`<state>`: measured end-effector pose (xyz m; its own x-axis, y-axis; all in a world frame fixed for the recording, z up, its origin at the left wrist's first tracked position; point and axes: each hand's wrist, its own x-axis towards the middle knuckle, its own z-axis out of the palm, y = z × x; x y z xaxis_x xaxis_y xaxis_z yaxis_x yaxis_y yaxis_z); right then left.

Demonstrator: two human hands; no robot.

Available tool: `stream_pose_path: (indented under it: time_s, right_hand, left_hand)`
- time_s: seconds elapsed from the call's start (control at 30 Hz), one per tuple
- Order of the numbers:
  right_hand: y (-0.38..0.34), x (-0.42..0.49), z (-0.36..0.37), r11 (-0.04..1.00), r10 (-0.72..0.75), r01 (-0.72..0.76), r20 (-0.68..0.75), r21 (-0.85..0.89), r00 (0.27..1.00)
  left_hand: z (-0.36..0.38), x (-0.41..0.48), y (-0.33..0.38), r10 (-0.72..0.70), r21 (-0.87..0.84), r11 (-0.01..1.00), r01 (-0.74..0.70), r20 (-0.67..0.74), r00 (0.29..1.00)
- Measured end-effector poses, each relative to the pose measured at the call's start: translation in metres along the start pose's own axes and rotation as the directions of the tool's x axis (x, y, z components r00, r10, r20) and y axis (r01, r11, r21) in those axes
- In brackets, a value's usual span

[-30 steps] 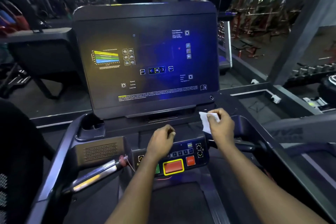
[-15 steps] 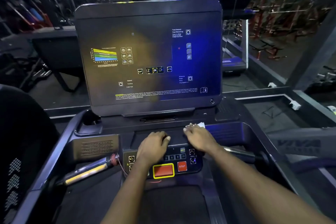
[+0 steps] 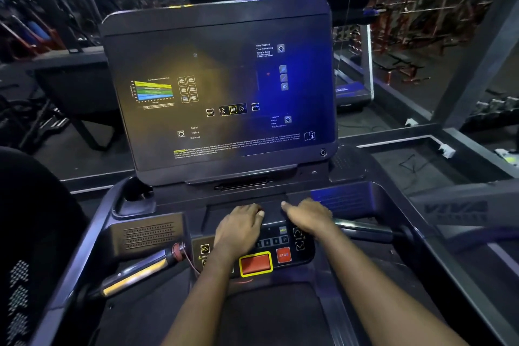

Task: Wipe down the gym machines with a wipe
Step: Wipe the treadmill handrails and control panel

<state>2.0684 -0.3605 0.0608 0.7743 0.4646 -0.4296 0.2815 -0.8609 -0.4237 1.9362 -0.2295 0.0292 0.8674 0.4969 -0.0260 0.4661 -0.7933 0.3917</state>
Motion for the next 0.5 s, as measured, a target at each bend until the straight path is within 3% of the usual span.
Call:
stream_pose_path:
  time_s: [0.1,0.3,0.43,0.5]
  right_hand:
    - [-0.004,-0.001,-0.005,0.999,0.000,0.000,-0.004,-0.032,1.000]
    - [-0.003,0.018,-0.022,0.947,0.080,-0.152,0.251,0.284,0.965]
    - [-0.015,0.010,-0.020,0.997,0.035,-0.038,0.039,0.073,0.999]
    - [-0.017,0.004,-0.015,0.999,0.038,-0.038,0.011,0.015,0.999]
  left_hand:
    - [-0.001,0.001,0.002,0.003,0.018,1.000,-0.003,0.000,1.000]
    - [-0.002,0.001,0.004,0.017,0.051,0.999,-0.016,-0.016,1.000]
    - [0.000,0.002,0.004,0.016,0.054,0.998,-0.015,-0.024,1.000]
    - [-0.001,0.001,0.004,0.015,0.050,0.999,-0.014,-0.018,1.000]
